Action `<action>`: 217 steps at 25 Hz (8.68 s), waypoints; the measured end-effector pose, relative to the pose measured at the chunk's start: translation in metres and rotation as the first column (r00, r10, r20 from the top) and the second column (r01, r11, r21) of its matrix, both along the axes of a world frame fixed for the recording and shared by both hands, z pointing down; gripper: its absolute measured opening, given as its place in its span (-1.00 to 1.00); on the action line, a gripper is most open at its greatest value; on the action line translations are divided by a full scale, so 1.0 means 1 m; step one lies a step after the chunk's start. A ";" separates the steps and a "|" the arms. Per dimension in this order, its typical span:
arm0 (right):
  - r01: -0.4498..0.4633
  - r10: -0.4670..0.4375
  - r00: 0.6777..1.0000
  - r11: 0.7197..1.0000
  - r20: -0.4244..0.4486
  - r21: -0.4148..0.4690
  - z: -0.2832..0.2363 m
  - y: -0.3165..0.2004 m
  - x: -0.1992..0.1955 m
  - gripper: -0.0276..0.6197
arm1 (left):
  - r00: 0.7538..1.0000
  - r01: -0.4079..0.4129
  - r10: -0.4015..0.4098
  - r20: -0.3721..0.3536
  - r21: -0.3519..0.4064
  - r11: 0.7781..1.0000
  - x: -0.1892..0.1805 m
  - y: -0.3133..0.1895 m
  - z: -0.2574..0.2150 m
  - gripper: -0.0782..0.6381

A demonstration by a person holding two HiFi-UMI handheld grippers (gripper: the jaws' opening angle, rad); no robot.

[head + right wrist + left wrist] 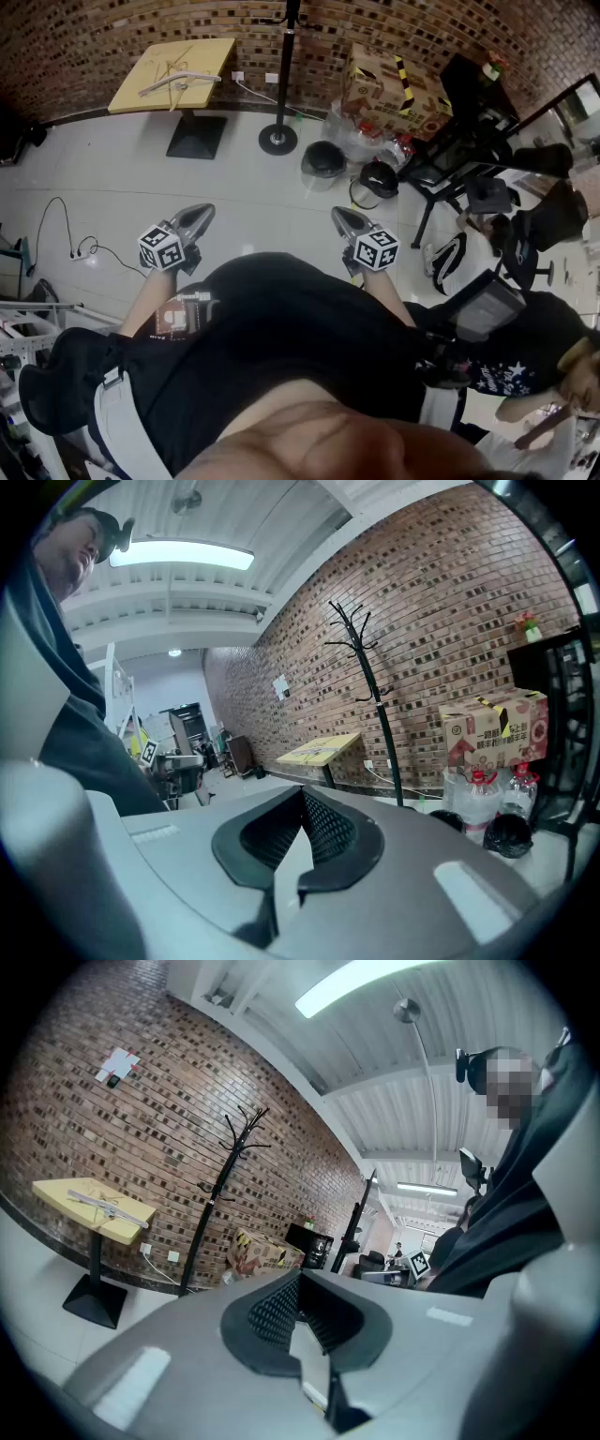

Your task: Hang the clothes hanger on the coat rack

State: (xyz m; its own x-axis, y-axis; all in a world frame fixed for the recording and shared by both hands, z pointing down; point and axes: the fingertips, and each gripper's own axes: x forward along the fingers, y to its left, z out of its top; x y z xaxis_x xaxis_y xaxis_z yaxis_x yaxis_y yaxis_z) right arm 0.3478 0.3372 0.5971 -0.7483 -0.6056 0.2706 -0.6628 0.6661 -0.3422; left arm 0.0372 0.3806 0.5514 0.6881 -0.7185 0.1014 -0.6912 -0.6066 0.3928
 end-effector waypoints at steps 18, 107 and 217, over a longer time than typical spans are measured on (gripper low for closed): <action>-0.004 0.003 0.999 1.000 -0.033 -0.029 0.016 -0.048 0.014 -0.87 | 0.999 -0.042 0.041 -0.029 -0.039 0.998 0.024 -0.052 0.018 -0.78; 0.111 -0.138 0.976 0.981 -0.168 -0.157 0.032 -0.635 -0.294 -0.87 | 0.837 0.210 0.031 0.547 -0.372 0.904 -0.447 -0.712 0.220 -0.23; -0.114 0.112 0.992 0.993 -0.049 -0.019 -0.010 -0.610 -0.066 -0.87 | 0.657 -0.409 0.026 0.753 0.328 0.852 0.011 -0.766 -0.202 -0.50</action>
